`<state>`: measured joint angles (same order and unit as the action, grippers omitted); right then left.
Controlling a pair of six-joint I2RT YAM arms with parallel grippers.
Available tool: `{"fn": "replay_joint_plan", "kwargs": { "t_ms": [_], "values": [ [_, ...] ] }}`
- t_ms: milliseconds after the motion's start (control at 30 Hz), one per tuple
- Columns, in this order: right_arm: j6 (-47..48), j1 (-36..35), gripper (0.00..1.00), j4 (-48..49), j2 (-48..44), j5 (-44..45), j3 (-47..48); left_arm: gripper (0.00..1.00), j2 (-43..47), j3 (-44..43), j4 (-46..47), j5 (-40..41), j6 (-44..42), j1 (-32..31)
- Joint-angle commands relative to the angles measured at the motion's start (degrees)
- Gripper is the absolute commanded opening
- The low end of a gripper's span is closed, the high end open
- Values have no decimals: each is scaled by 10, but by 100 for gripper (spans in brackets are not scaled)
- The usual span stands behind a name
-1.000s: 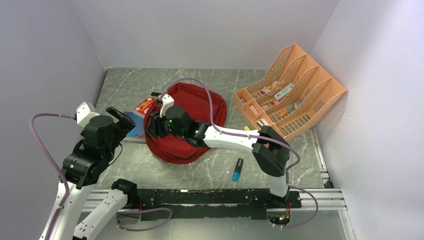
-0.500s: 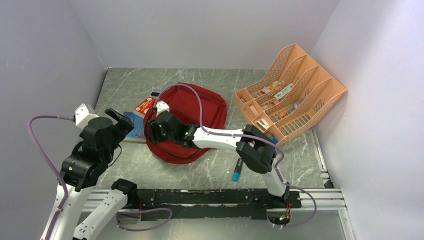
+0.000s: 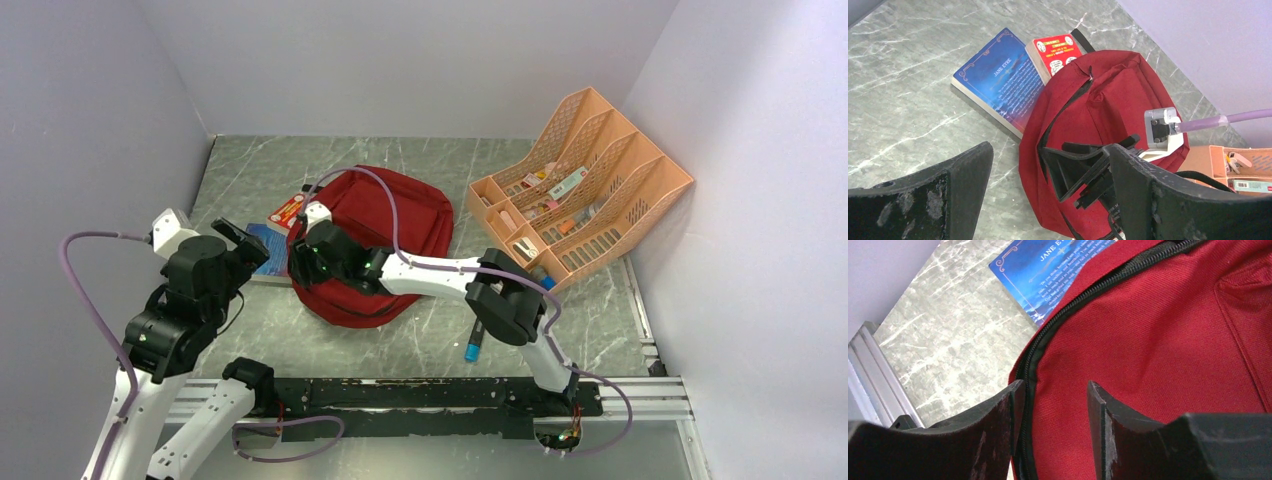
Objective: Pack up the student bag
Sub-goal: Adjust the student bag at the center of the board.
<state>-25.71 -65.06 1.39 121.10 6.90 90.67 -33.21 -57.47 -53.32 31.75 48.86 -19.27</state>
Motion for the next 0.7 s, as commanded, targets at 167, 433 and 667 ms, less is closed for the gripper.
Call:
{"fn": "replay_joint_plan", "kwargs": {
  "t_ms": [167,433,667],
  "values": [
    [23,-11,55,-9,18,-12,21,90,10,10,-3,-2,-5,5],
    [45,-11,51,-38,35,31,33,89,18,16,-6,1,-6,5],
    [111,-11,17,-42,24,108,19,89,17,20,-6,-2,-7,5]
  ]
}}
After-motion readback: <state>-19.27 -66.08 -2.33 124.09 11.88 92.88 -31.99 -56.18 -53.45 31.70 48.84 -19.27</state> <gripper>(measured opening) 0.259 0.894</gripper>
